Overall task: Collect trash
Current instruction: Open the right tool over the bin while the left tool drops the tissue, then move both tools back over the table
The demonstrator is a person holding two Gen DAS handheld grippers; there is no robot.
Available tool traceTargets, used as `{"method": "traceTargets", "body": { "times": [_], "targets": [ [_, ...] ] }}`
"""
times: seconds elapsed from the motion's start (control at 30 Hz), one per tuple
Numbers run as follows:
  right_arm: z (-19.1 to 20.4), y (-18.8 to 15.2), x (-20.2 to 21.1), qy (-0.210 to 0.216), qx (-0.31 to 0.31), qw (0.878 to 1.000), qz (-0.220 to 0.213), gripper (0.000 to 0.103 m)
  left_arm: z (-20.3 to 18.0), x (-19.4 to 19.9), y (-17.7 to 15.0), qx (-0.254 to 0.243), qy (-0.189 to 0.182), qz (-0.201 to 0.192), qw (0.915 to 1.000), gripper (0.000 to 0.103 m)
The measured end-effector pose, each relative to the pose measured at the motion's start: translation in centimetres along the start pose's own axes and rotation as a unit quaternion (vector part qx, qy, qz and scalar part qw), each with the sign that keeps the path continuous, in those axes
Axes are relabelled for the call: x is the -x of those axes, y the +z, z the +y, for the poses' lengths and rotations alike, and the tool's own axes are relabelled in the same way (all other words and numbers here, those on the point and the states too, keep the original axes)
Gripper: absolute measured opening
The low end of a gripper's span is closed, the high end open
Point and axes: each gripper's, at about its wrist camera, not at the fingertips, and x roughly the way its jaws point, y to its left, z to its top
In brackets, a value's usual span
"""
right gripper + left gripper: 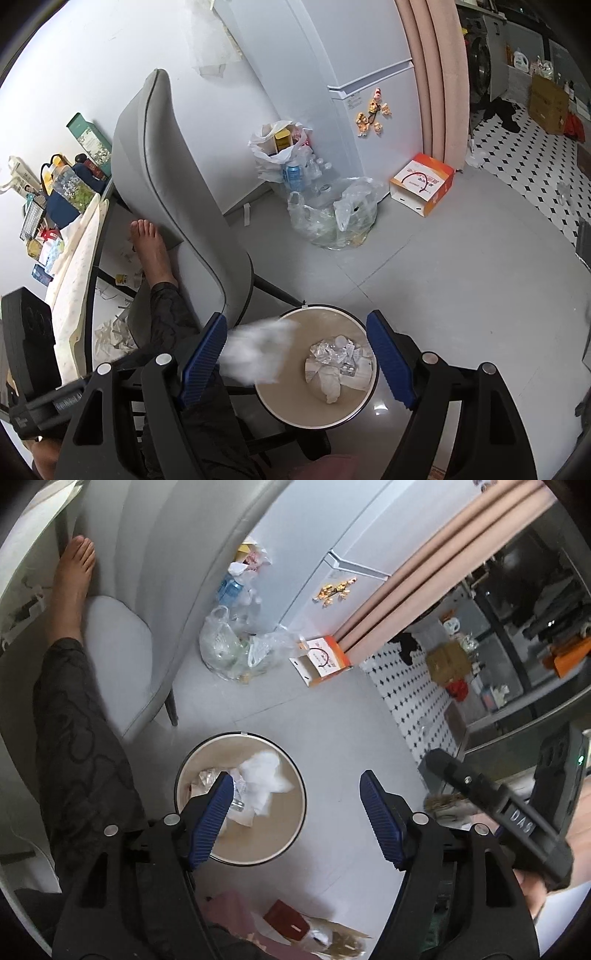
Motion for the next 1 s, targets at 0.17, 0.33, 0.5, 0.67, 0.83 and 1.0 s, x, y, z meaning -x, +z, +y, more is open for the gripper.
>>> {"method": "traceTargets", "body": {
  "times": [0.17,0.33,0.5,0.67,0.83,1.0],
  "targets": [
    [1.5,0.0,0.4,0.01,0.008,1.0,-0.003,0.076,0.8,3.3,0.4,0.014,0.004,-0.039,0.9991,0.083],
    [3.8,-0.1,0.9,0.029,0.022,0.999,-0.006,0.078,1.3,7.5,0.5,0.023,0.013,-0.077,0.9966,0.092],
    [6.9,-0.1,1.8,0.053,0.042,0.998,-0.018,0.09,1.9,11.8,0.4,0.033,0.022,-0.122,0.9917,0.097],
    [10.7,-0.6,2.9,0.072,0.069,0.994,-0.035,0.096,3.3,16.1,-0.4,0.033,0.048,-0.177,0.9825,0.097],
    [14.8,-1.4,3.8,0.084,0.091,0.991,-0.05,0.096,5.4,20.9,-1.6,0.049,0.083,-0.263,0.96,0.097],
    [18.6,-2.4,4.1,0.096,0.116,0.987,-0.056,0.096,8.1,24.5,-2.5,0.061,0.101,-0.305,0.9449,0.097]
  ]
}}
